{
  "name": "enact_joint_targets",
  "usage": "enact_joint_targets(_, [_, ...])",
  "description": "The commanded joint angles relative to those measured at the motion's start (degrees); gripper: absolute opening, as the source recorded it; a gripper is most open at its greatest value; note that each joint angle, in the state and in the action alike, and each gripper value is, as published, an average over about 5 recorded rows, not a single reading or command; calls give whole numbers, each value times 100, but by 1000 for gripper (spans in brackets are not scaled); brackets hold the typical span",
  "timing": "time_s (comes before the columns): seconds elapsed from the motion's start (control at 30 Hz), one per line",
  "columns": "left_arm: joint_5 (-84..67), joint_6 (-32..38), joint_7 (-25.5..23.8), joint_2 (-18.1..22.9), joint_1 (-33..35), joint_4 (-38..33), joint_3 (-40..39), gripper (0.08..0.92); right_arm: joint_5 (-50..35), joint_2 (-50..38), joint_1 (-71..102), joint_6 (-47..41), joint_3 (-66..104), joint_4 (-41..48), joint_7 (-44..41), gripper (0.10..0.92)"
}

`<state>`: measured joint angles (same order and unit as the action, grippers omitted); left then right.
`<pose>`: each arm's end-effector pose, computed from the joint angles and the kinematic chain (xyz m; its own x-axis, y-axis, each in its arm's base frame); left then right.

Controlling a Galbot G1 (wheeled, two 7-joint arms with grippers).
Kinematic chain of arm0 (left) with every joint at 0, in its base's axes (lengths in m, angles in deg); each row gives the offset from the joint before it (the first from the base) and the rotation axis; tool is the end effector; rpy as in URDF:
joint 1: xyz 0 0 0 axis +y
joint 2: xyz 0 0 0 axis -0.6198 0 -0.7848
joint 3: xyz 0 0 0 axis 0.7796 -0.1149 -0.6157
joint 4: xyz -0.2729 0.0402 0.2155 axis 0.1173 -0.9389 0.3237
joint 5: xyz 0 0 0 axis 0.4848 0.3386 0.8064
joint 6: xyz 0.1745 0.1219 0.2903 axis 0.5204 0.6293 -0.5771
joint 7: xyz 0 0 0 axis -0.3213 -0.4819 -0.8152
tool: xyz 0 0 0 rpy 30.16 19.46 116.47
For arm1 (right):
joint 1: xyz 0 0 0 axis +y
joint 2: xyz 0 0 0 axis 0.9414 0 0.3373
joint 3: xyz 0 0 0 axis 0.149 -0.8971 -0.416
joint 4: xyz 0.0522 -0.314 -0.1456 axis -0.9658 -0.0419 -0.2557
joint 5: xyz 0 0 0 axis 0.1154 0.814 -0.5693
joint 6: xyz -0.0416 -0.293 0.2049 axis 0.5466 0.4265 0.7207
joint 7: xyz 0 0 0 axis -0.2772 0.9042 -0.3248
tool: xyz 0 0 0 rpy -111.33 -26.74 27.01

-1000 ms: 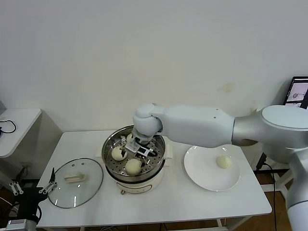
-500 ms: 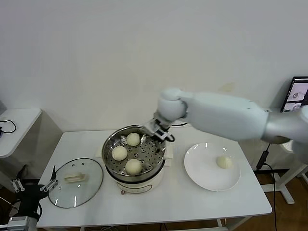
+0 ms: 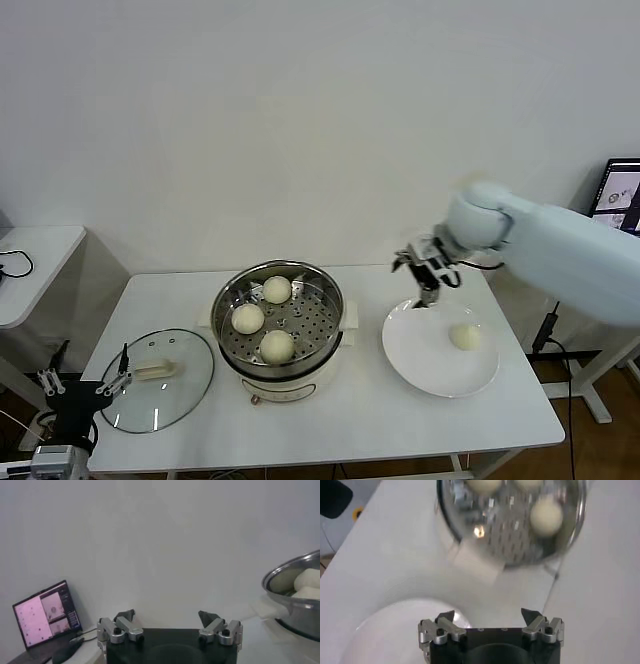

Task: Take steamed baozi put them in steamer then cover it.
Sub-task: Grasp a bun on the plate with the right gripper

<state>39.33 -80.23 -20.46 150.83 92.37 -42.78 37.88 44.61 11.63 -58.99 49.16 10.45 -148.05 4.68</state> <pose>0.1487 0.1468 -0.2618 -0.9777 -0.2091 0.0179 -0.1826 0.8895 0.4188 0.5072 -0.0742 -0.0693 -0.3053 -0.1825 0.9346 -0.8870 -0.3026 -0.3488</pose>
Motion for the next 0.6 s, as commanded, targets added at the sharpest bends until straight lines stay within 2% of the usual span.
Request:
enact_joint_targets(0.03, [31,-17,-6,-19,-47,84,-107,823,944,-985,1675,-21,1264,248,-38,823])
enact_joint_targets(0.3, [62,-25,-7,-33,-77,172,-115,823,1733,-803,2892,108,2162,655,-17,823])
enact_joint_targets(0.6, [87,-29,-15,3,-8,107,-94,823,2193,-5,3130,235,2622,1538,15,823])
